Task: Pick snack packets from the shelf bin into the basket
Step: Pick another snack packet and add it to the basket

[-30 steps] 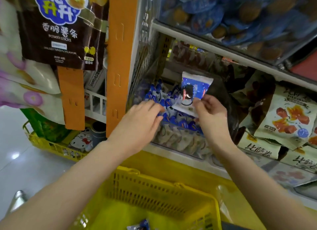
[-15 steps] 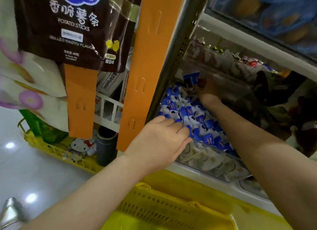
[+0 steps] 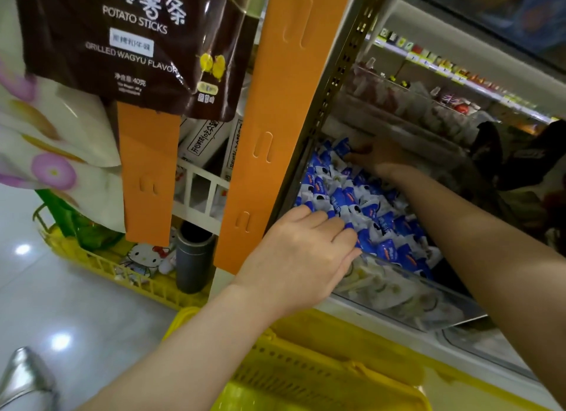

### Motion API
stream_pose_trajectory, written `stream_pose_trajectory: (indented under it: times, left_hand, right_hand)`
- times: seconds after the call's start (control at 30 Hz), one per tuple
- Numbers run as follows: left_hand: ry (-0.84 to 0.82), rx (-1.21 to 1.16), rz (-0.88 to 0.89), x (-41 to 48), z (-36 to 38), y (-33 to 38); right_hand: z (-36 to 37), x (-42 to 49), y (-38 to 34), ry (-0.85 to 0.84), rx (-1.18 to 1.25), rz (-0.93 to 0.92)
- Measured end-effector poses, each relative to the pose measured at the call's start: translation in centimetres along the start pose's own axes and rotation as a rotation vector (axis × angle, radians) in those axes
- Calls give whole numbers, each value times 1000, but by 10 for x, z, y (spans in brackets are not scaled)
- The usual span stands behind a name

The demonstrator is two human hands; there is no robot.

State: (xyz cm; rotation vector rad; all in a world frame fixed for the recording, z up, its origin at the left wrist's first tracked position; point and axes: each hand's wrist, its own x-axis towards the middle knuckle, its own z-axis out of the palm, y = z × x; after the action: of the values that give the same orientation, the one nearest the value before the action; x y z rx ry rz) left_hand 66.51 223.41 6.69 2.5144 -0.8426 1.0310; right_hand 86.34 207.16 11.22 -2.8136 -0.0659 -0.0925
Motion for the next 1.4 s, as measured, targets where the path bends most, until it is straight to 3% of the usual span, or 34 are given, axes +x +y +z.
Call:
stream_pose_trajectory:
  times: [0.23, 0.43, 0.73, 0.87, 0.97, 1.13, 1.3, 1.4]
  left_hand:
    - [17, 13, -2, 0, 3, 0]
    - [26, 2, -1, -1, 5, -1]
    - [20, -10, -16, 0, 4, 0]
    - [33, -15, -17, -1, 6, 1]
    - [28, -20, -34, 0, 5, 2]
    - [-56, -23, -58, -1, 1, 5]
    - [-205, -1, -127, 0, -12, 15]
    - [-140, -124, -226, -1, -19, 25]
  right_hand:
    - [5, 1, -4, -80, 83, -94]
    - [-10, 4, 18, 154, 176, -7]
    - [-5, 7, 16, -36, -18, -12]
    - [-2, 10, 16, -7, -10, 3]
    - [-2, 5, 14, 94, 69, -18]
    - [-22, -15, 3, 455, 258, 1]
    - [-44, -74, -11, 508, 373, -168]
    - [-49, -126, -19, 532, 506, -263]
